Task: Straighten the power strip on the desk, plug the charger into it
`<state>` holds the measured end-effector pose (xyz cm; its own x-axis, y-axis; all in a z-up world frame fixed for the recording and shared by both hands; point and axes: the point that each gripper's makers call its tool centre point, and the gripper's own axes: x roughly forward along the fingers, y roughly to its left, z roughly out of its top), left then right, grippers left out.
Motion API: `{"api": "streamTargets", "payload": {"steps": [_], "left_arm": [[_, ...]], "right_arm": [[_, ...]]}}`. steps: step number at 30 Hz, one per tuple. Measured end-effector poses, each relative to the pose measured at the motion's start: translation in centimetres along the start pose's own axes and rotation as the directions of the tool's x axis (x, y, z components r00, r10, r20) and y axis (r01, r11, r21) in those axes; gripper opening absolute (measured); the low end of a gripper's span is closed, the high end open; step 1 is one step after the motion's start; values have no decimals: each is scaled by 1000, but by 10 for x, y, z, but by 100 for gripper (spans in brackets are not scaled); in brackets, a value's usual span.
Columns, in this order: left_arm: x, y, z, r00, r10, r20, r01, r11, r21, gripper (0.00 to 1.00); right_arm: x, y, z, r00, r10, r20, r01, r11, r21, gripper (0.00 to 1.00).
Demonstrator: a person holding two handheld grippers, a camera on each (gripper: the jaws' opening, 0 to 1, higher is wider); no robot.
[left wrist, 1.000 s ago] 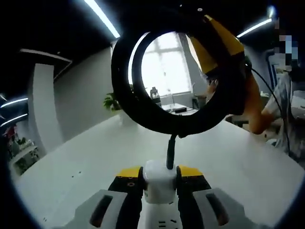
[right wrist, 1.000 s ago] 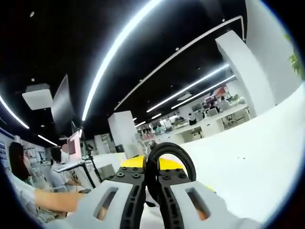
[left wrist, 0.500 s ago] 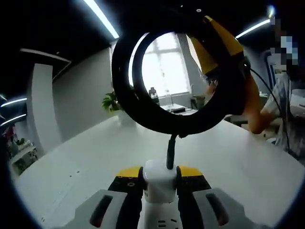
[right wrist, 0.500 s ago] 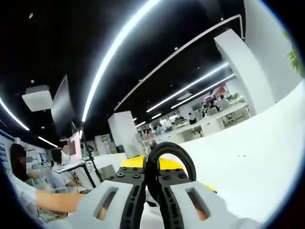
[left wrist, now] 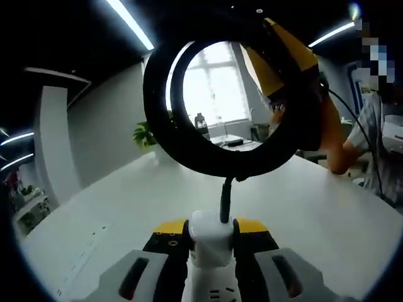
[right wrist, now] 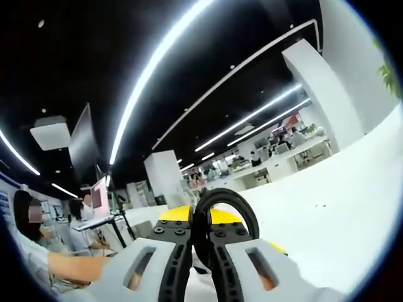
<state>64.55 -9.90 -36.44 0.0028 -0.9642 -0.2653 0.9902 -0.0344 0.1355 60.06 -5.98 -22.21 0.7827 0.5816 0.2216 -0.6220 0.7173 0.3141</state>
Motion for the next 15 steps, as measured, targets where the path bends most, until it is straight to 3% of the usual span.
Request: {"api": "streamTargets", "payload": {"steps": [2, 3, 4, 5, 6, 10, 12, 15], "left_arm": [[0, 0, -1, 1000, -2, 0, 2, 1000, 0, 26], [0, -1, -15, 997, -2, -77, 3, 1000, 17, 26], [3, -6, -6, 1000, -12, 1, 12, 1000, 1, 26], [-12, -2, -13, 1000, -6, -30, 6, 1000, -1, 26], [-11, -4, -13, 1000, -6, -29, 6, 1000, 8, 26], [0, -2, -9, 999, -6, -31, 6, 1000, 9, 26], [1, -4, -9, 999, -4, -33, 5, 1000, 13, 26], [0, -2, -8, 1000, 0, -22, 0, 1000, -2, 26]], "right_arm": [[-1, 0, 0, 1000, -2, 3, 2, 1000, -2, 6], [-3, -8, -8, 998, -40, -44, 39, 999, -22, 6], [-1, -6, -7, 999, -19, -28, 18, 999, -34, 6], [-4, -6, -7, 1000, -13, -8, 13, 1000, -2, 6], [-4, -6, -5, 1000, -11, 1, 11, 1000, 1, 7], [-3, -9, -3, 1000, -30, -7, 29, 992, -120, 10], [-3, -11, -1, 999, -49, 1, 48, 976, -211, 16], [-4, -10, -2, 998, -56, 3, 56, 976, -209, 33]]}}
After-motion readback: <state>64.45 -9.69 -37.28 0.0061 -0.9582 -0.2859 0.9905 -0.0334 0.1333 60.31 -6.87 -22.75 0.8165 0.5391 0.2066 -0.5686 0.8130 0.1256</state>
